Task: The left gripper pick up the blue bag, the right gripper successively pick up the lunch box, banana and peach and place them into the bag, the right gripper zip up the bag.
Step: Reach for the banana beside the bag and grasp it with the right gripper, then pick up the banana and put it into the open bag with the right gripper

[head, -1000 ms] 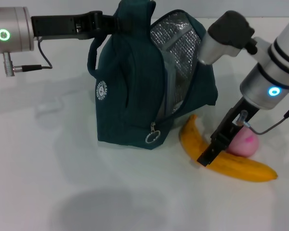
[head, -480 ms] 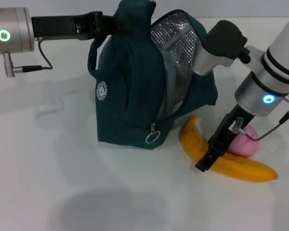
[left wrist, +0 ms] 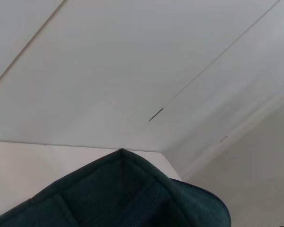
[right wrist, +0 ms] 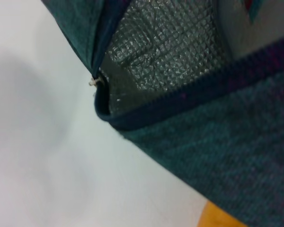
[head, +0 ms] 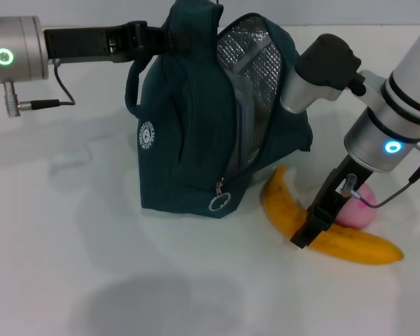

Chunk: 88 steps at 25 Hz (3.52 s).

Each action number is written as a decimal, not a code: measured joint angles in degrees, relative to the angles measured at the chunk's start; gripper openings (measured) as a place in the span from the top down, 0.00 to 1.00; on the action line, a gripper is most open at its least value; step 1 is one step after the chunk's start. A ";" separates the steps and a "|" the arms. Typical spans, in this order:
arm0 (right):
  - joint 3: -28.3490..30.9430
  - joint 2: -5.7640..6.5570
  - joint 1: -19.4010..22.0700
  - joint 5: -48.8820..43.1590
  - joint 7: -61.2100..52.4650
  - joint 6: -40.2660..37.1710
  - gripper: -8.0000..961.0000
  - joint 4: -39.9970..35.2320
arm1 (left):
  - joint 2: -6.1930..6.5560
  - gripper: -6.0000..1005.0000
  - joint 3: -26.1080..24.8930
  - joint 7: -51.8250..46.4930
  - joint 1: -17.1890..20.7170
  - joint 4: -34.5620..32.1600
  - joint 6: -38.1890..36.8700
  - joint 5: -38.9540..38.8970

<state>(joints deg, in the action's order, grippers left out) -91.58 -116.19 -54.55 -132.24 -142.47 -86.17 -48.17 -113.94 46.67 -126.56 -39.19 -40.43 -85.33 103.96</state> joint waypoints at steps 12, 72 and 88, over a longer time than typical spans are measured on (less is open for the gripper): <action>0.37 0.40 0.61 0.05 0.23 0.22 0.56 0.01 | -0.06 0.93 0.00 0.00 0.08 0.00 -0.27 0.00; 37.42 -0.08 13.98 65.64 92.56 -11.40 0.56 50.43 | -1.76 0.93 0.09 -0.42 -0.72 0.00 -2.08 -0.08; 40.30 -0.09 12.71 63.28 92.47 -9.94 0.56 50.93 | -2.09 0.93 0.09 -0.15 -0.36 0.00 -2.14 -0.08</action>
<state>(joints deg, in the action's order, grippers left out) -51.28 -116.28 -41.84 -68.96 -50.00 -96.11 2.76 -116.03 46.75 -126.71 -39.55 -40.43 -87.47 103.88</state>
